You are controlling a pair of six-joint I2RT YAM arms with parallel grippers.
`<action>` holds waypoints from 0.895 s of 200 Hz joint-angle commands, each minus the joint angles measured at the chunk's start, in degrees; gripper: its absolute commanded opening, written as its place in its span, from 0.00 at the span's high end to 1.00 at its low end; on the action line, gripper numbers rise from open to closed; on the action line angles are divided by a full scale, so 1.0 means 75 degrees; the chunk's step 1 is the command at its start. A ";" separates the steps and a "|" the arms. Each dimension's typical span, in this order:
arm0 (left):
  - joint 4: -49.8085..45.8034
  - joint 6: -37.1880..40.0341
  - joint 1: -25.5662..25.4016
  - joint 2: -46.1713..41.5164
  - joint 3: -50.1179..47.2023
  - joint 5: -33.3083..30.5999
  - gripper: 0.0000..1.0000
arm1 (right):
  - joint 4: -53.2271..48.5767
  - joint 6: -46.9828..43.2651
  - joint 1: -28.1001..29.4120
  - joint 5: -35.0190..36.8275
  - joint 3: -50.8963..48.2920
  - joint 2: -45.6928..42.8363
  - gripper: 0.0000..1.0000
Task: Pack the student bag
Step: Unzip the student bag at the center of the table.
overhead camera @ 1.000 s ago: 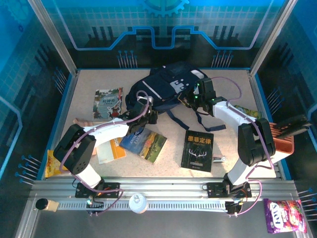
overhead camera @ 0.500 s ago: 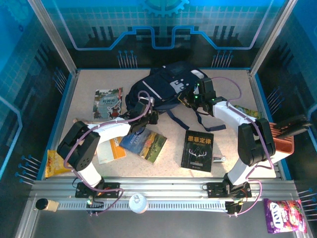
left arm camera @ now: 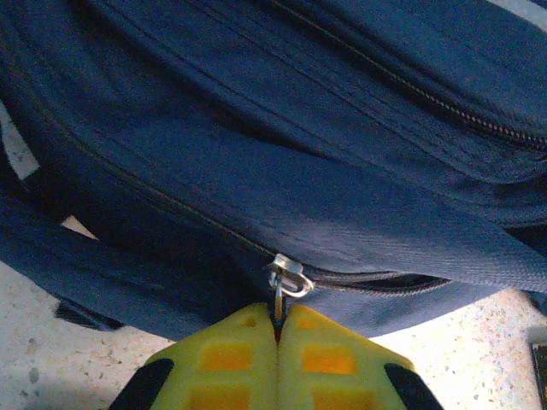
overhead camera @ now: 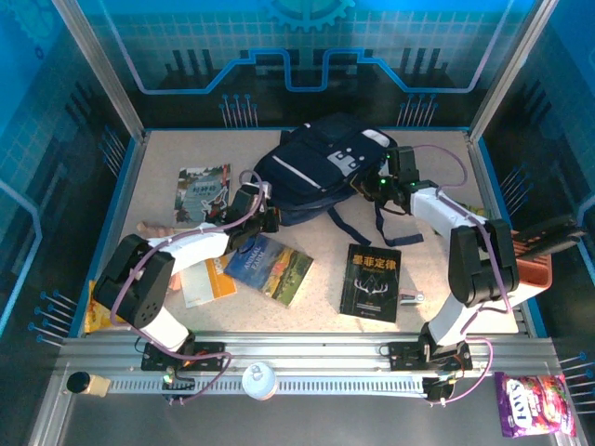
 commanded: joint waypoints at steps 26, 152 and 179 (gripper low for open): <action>-0.1530 0.0541 0.0066 0.0548 0.1230 0.1012 1.00 | 0.0242 -0.0725 -0.0530 -0.0002 0.0316 0.0758 0.76; -0.3369 0.0545 -0.0122 0.0907 0.2848 0.1912 1.00 | -0.0040 0.1459 0.0859 0.1133 -0.1844 -0.1329 0.33; -0.3427 0.0505 -0.0130 0.0889 0.2819 0.1944 1.00 | 0.0436 0.1688 0.1282 0.0973 -0.1648 -0.0654 0.35</action>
